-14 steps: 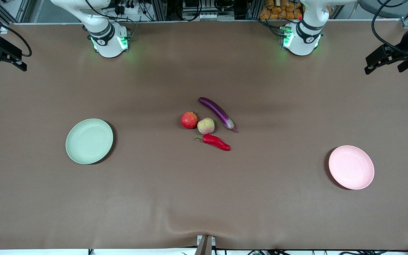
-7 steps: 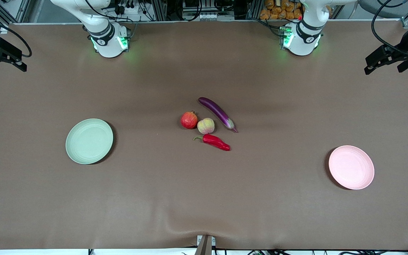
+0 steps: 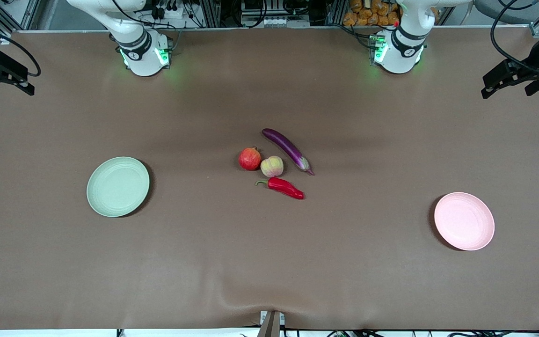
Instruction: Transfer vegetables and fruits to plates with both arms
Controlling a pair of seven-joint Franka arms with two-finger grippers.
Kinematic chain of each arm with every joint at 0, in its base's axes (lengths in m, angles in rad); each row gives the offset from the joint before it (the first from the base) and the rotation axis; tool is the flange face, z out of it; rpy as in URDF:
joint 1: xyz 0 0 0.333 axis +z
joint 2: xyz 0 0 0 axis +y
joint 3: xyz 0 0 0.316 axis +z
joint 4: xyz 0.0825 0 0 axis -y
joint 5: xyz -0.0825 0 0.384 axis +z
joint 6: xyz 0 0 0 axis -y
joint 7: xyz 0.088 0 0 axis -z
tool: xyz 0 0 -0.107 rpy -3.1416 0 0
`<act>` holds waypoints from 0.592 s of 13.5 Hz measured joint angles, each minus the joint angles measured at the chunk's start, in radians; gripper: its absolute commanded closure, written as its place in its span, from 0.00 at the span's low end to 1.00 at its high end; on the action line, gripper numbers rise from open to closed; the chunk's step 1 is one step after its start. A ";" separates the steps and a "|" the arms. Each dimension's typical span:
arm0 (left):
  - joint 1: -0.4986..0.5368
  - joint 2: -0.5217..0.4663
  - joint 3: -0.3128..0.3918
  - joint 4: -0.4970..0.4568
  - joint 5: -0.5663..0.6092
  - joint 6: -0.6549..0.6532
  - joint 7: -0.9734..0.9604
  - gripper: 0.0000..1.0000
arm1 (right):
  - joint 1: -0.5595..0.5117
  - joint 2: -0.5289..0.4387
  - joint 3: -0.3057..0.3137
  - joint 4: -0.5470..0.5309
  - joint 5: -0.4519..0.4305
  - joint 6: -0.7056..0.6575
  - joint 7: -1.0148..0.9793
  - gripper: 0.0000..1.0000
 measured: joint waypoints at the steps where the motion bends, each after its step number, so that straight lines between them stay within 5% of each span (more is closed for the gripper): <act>1: 0.000 0.000 0.000 -0.001 0.000 0.000 0.000 0.00 | -0.001 0.000 0.000 0.000 0.000 0.000 0.000 0.00; 8: 0.000 0.001 0.000 -0.004 0.000 0.000 0.000 0.00 | -0.008 0.001 -0.002 0.000 0.001 0.000 0.000 0.00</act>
